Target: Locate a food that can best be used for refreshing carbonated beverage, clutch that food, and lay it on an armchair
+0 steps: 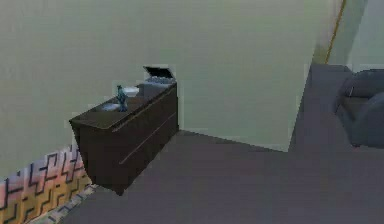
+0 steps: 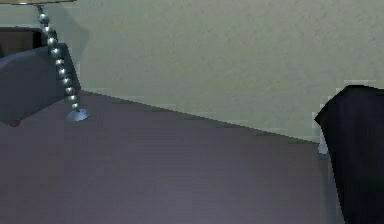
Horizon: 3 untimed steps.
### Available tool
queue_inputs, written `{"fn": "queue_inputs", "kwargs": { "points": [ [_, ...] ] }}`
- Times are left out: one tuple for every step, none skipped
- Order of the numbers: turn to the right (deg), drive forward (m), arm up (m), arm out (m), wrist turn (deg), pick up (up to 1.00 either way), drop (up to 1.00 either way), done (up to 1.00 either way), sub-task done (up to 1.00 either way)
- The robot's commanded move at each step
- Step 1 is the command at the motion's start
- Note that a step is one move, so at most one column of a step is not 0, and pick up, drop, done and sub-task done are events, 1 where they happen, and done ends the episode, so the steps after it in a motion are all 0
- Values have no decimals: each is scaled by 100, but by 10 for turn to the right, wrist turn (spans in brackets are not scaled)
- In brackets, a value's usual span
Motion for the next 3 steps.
{"fn": "queue_inputs", "kwargs": {
  "points": [
    [0, 90, 0, 0, 0, 0, 0, 0, 0],
    [-450, 0, 0, 0, 0, 0, 0, 0, 0],
    [-450, 0, 0, 0, 0, 0, 0, 0, 0]
  ]
}}
